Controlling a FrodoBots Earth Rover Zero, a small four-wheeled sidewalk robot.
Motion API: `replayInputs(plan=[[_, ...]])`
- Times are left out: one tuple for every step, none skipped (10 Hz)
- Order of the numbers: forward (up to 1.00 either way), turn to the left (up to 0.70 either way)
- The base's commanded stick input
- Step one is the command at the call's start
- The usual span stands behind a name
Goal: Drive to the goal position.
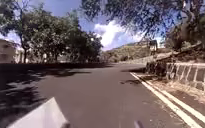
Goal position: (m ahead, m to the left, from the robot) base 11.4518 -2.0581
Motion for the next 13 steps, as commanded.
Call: replayInputs(plan=[[0.50,0.00],[0.50,0.00],[0.50,0.00],[0.50,0.00],[0.50,0.00],[0.50,0.00],[0.50,0.00],[0.50,0.00],[0.50,0.00],[0.50,0.00],[0.50,0.00],[0.50,0.00],[0.50,0.00]])
